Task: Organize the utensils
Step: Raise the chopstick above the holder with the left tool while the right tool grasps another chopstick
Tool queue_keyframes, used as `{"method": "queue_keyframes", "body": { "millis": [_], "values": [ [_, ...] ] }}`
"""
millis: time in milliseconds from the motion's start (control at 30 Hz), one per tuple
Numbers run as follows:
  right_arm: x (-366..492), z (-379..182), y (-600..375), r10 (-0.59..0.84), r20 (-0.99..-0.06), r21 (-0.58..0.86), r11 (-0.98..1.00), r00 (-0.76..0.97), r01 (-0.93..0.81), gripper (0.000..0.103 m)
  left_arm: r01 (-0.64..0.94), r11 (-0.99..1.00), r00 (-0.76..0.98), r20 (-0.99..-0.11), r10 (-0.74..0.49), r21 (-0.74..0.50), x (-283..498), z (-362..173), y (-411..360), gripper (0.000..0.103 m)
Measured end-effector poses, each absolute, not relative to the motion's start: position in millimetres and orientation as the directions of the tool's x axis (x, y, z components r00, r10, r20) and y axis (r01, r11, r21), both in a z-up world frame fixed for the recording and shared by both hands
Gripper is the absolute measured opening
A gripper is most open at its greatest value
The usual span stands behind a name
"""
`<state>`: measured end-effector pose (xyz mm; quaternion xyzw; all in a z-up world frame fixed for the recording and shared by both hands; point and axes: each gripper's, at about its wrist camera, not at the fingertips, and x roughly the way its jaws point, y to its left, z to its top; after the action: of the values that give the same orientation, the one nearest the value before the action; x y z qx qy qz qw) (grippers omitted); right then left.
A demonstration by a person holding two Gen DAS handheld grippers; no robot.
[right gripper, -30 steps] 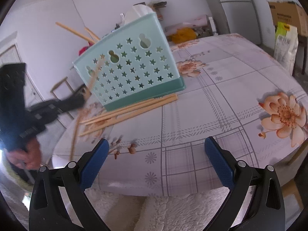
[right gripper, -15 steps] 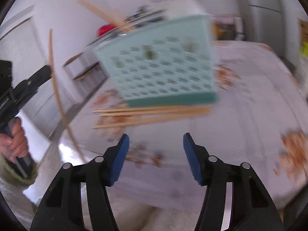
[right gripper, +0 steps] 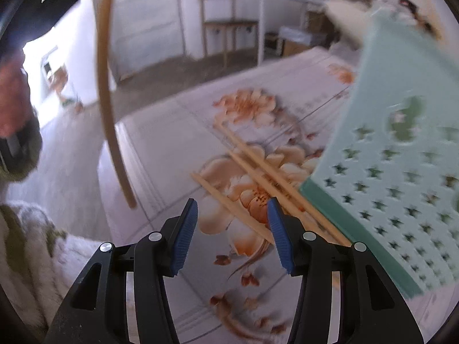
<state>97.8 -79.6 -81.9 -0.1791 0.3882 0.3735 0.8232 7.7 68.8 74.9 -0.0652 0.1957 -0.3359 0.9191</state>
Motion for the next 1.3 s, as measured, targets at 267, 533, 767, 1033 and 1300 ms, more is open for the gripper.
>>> {"method": "queue_keyframes", "body": {
  "millis": [267, 533, 767, 1033, 1300],
  "values": [
    [96, -83, -77, 0.458, -0.792, -0.008, 0.653, 0.403, -0.757, 0.011, 0.584, 0.765, 0.698, -0.313, -0.644, -0.27, 16, 72, 77, 0.005],
    [81, -69, -83, 0.462, -0.754, -0.038, 0.68, 0.468, -0.732, 0.004, 0.599, 0.752, 0.695, -0.288, -0.659, -0.275, 17, 76, 75, 0.006],
    [66, -42, -125, 0.524, -0.643, 0.088, 0.775, 0.559, -0.625, 0.004, 0.61, 0.741, 0.702, -0.242, -0.669, -0.28, 13, 88, 73, 0.005],
    [31, -31, -194, 0.567, -0.461, 0.342, 0.823, 0.682, -0.453, 0.004, 0.66, 0.681, 0.673, -0.153, -0.724, -0.317, 19, 117, 56, 0.005],
    [8, -28, -228, 0.576, -0.349, 0.458, 0.793, 0.739, -0.402, 0.004, 0.728, 0.603, 0.63, -0.03, -0.776, -0.326, 30, 162, 18, 0.006]
  ]
}}
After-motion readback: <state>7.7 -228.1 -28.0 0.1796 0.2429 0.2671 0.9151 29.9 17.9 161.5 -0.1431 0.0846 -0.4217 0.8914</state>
